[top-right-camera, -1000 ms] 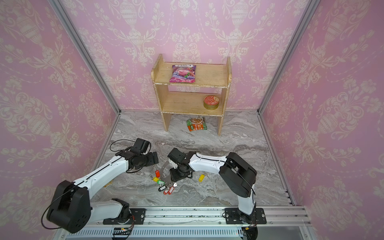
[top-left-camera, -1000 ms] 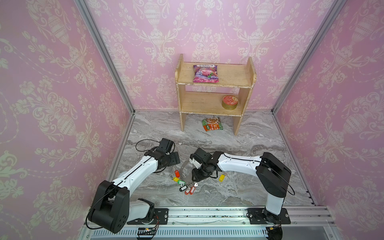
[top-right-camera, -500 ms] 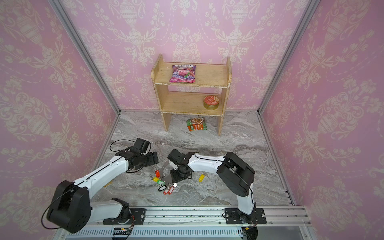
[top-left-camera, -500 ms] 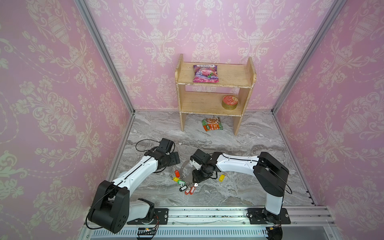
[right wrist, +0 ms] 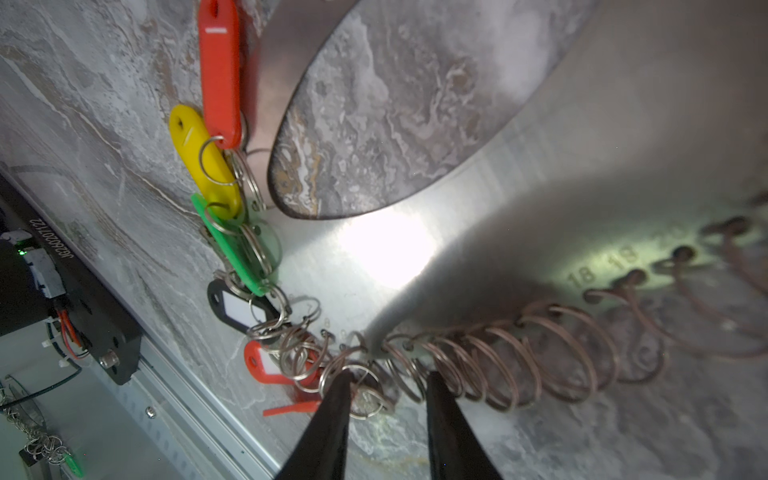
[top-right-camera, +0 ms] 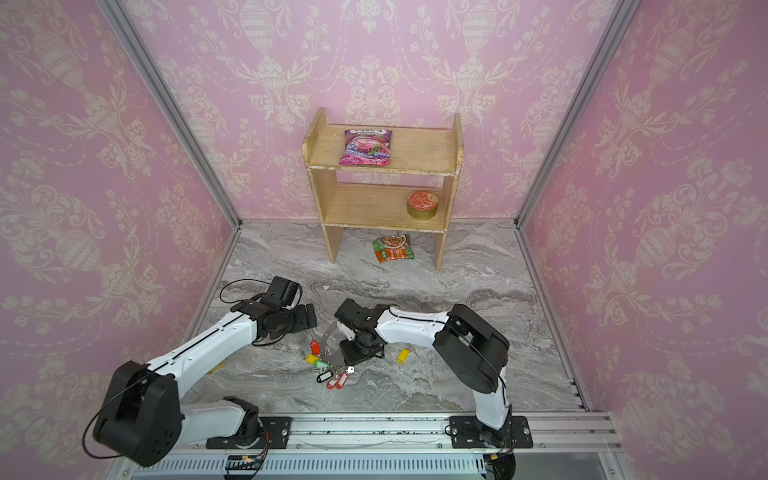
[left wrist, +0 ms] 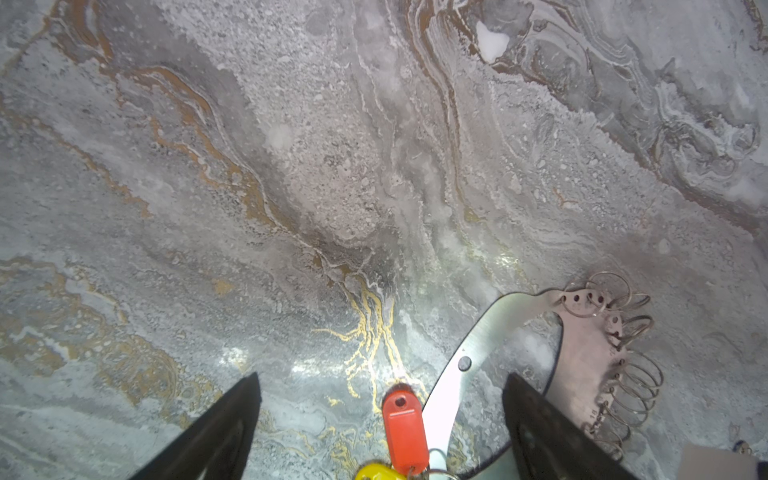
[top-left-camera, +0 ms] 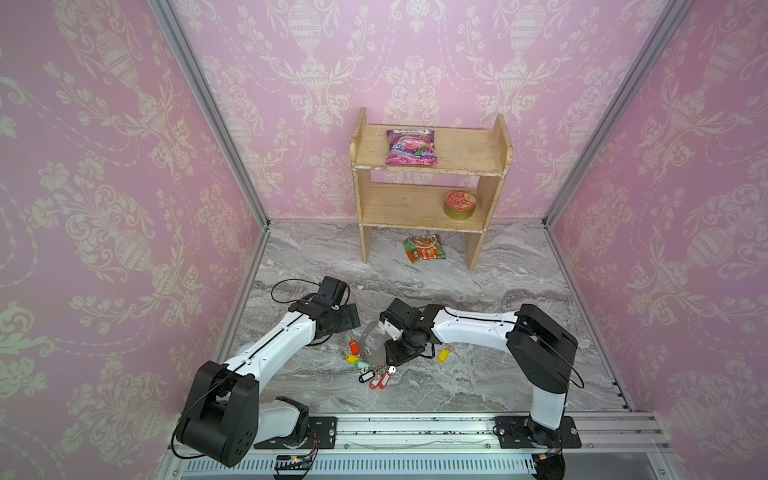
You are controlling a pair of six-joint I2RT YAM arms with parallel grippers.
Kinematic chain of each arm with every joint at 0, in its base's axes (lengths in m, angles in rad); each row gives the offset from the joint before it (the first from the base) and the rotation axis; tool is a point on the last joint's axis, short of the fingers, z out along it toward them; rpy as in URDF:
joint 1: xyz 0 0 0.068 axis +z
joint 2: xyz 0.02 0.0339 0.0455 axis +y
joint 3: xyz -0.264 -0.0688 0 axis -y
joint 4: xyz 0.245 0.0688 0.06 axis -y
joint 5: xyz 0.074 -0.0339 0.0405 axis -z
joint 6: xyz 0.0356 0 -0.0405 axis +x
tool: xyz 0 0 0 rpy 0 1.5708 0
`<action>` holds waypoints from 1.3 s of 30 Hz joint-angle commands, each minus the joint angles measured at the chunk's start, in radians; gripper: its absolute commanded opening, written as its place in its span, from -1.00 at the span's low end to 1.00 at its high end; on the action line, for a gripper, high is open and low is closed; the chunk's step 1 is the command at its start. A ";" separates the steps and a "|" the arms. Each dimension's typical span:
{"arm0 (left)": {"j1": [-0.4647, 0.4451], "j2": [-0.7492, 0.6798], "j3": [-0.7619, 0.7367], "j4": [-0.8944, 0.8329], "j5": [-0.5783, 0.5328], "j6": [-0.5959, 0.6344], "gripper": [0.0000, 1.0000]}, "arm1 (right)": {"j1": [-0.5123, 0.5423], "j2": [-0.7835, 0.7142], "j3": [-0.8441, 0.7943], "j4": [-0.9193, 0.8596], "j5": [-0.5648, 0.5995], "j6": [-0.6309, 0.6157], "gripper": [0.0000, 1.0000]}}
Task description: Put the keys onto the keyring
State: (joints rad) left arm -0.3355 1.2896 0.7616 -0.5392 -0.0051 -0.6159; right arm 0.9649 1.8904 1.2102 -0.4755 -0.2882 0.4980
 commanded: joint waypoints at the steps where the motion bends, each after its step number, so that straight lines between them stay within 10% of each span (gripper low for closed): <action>1: 0.009 -0.026 -0.016 -0.014 0.004 0.004 0.86 | 0.006 0.013 -0.011 -0.005 0.000 -0.016 -0.39; 26: 0.013 -0.041 -0.019 -0.011 0.008 0.009 0.86 | 0.007 -0.008 0.000 -0.027 0.031 -0.040 -1.00; 39: -0.078 -0.221 0.085 0.013 0.125 0.111 0.86 | 0.017 -0.387 -0.109 0.022 0.293 -0.227 -1.00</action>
State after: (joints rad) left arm -0.3824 1.0988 0.7895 -0.5392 0.0635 -0.5720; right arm 0.9737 1.5791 1.1374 -0.4896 -0.0860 0.3424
